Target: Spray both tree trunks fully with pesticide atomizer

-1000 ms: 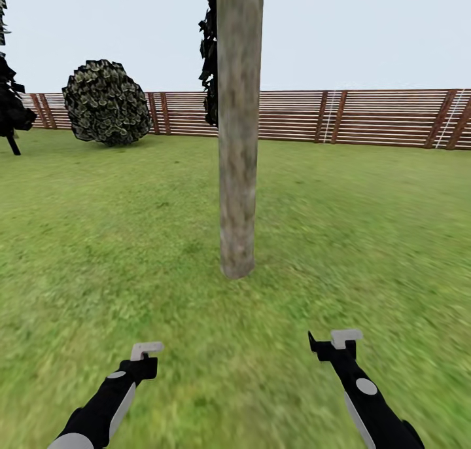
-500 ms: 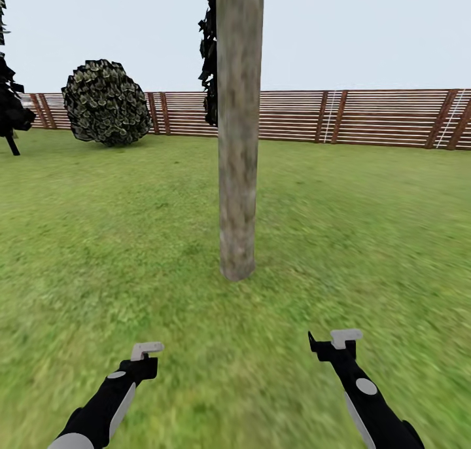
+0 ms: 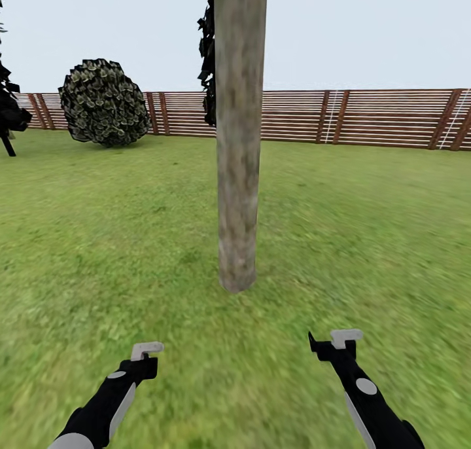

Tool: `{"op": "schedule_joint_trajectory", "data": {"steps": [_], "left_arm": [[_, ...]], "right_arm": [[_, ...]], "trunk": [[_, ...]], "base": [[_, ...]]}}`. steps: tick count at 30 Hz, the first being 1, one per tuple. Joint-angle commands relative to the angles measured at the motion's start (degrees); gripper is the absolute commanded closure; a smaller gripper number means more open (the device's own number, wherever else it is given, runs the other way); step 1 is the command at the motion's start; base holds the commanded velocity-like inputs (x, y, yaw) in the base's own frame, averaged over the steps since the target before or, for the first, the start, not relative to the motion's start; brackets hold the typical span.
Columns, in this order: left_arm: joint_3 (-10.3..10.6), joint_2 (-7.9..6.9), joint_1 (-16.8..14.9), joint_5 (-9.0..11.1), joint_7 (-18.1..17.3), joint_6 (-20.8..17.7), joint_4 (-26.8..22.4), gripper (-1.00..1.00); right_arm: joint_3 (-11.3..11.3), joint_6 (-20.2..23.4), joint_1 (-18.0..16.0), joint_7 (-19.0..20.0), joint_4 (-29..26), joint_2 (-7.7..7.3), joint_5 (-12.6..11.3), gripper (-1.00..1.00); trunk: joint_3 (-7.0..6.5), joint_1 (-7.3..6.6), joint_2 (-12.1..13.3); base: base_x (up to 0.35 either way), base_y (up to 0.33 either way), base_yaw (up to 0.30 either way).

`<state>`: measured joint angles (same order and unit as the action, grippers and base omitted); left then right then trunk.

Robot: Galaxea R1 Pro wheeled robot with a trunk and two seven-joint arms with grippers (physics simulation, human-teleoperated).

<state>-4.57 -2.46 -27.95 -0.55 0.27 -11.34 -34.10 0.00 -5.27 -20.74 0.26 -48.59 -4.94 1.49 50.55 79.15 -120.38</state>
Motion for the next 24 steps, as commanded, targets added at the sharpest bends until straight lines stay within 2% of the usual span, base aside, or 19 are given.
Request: {"op": "schedule_joint_trajectory", "data": {"steps": [1,14,18,21,22,24], "left_arm": [[0.0,0.0,0.0,-0.03,0.0,0.0,-0.01,1.0],[0.38,-0.27,0.0,-0.03,-0.73,0.17,-0.09,1.0],[3.14,-0.83,-0.49,-0.22,-8.36,0.17,0.0,1.0],[6.35,-1.58,-0.74,-1.44,-17.75,0.18,0.0,1.0],[6.87,-1.81,-0.75,-1.95,-19.21,0.18,0.0,1.0],[8.44,-2.55,-0.88,-4.75,-24.41,0.18,-0.02,1.0]], "right_arm": [[0.0,0.0,0.0,0.0,0.0,-0.01,-0.03,-1.0],[0.16,0.07,0.0,0.1,0.09,0.0,0.06,-1.0],[1.61,0.09,0.0,0.27,0.2,0.02,0.21,-1.0],[7.33,0.12,0.0,2.44,0.34,-0.16,0.34,-1.0],[8.37,0.13,0.0,3.23,0.46,-0.21,0.36,-1.0],[11.5,0.17,0.0,7.18,1.13,-0.33,0.41,-1.0]], "trunk": [[0.0,0.0,0.0],[0.0,0.0,0.0],[0.0,0.0,0.0],[0.0,0.0,0.0],[0.0,0.0,0.0],[0.0,0.0,0.0]], "base": [[0.104,0.0,0.0],[0.008,0.0,0.0],[0.0,0.0,0.0],[0.0,0.0,0.0],[0.0,0.0,0.0],[0.0,0.0,0.0]]}}
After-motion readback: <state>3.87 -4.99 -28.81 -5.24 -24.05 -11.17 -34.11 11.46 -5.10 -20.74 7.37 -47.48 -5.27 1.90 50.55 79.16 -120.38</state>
